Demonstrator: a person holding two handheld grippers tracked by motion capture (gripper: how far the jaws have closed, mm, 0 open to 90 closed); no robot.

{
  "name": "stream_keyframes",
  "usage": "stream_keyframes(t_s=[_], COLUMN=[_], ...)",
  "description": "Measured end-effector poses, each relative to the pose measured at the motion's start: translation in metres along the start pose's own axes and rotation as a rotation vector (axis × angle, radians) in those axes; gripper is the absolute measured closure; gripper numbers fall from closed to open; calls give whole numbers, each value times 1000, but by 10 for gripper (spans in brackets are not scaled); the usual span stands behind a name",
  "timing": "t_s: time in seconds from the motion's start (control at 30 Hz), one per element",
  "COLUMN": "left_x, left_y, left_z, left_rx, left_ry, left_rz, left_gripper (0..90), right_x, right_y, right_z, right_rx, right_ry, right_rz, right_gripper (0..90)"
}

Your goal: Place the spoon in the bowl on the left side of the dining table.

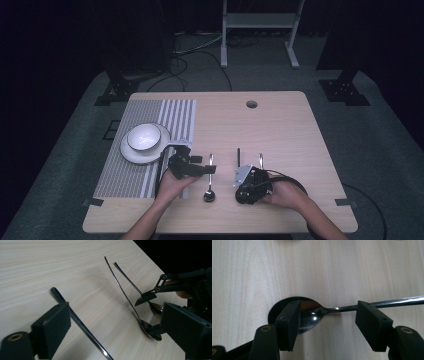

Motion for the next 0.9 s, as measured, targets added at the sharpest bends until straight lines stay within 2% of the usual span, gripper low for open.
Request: stream_keyframes(t_s=[0.13, 0.4, 0.73, 0.9], left_x=[-2, 6, 18, 25], left_y=[11, 19, 34, 44], left_z=[-4, -11, -10, -14], left_rx=[-14, -23, -38, -39], left_ry=[3, 13, -27, -29], left_rz=[25, 27, 33, 41], left_gripper=[121, 124, 132, 144], right_x=[0, 0, 0, 0], right_y=[0, 0, 1, 1], right_z=[0, 0, 0, 0], right_rx=[-3, 4, 10, 10], right_ry=[3, 7, 11, 16], right_rz=[-4, -17, -36, -42], right_gripper=[361, 365, 365, 365])
Point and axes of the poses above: each handheld gripper's, and its own axes: y roughly forward along the jaws, x roughly out of its top, z roughly to its left, the point moved 10 cm from there along y, roughly forward along the jaws, and after that the axes turned 3 degrees about z, right-handed, at the moved point
